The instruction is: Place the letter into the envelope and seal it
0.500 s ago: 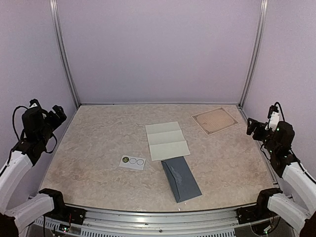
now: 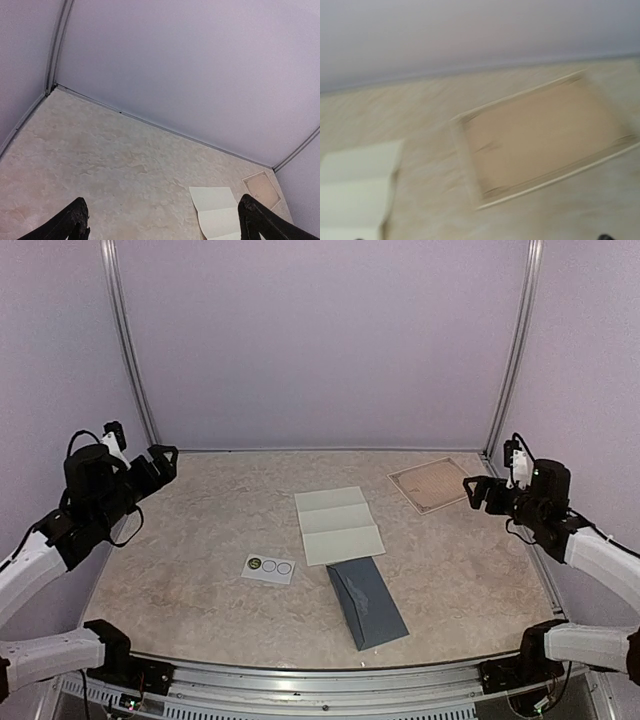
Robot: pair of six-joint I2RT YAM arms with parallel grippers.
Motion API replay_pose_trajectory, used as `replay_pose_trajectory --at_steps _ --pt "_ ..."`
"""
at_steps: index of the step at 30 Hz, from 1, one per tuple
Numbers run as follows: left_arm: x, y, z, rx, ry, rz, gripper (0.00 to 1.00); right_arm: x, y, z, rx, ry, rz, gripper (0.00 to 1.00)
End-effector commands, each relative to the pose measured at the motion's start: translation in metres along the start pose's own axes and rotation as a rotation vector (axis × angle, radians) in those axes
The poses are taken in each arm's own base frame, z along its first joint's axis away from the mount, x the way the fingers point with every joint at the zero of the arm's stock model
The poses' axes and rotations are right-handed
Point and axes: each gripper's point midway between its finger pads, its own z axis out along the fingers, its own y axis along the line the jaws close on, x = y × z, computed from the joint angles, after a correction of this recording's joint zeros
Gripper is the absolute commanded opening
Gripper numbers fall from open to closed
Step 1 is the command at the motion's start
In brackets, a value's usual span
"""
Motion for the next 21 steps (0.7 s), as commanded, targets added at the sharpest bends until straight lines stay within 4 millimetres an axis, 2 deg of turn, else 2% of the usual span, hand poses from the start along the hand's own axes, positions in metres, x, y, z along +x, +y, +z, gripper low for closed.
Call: replay_pose_trajectory --at_steps 1,3,4,6,7,10,11,14,17,21 --pt "0.024 -0.068 0.022 0.153 0.065 -0.019 0.99 0.016 0.048 0.025 -0.14 0.102 0.046 0.97" --pt "0.042 -0.093 0.038 0.207 0.119 -0.027 0.99 0.026 0.068 0.041 -0.222 0.147 0.079 0.96" --pt "0.058 -0.104 0.051 0.238 0.165 -0.035 0.99 0.03 0.076 0.048 -0.259 0.165 0.11 0.95" --pt "0.079 -0.121 0.065 0.286 0.22 -0.076 0.97 0.038 0.091 0.066 -0.316 0.207 0.147 0.92" --pt "0.096 -0.128 0.075 0.303 0.26 -0.086 0.96 0.043 0.098 0.075 -0.328 0.23 0.149 0.91" --pt "0.126 -0.147 0.09 0.323 0.337 -0.099 0.89 0.064 0.116 0.104 -0.337 0.329 0.155 0.85" --pt "0.144 -0.147 0.098 0.316 0.378 -0.098 0.86 0.071 0.121 0.111 -0.349 0.358 0.165 0.83" --pt "0.181 -0.153 0.111 0.341 0.466 -0.144 0.8 0.092 0.129 0.132 -0.37 0.428 0.198 0.8" --pt "0.208 -0.161 0.118 0.366 0.543 -0.175 0.74 0.103 0.134 0.147 -0.383 0.474 0.219 0.78" --pt "0.249 -0.16 0.125 0.364 0.638 -0.204 0.72 0.117 0.141 0.163 -0.403 0.525 0.248 0.77"
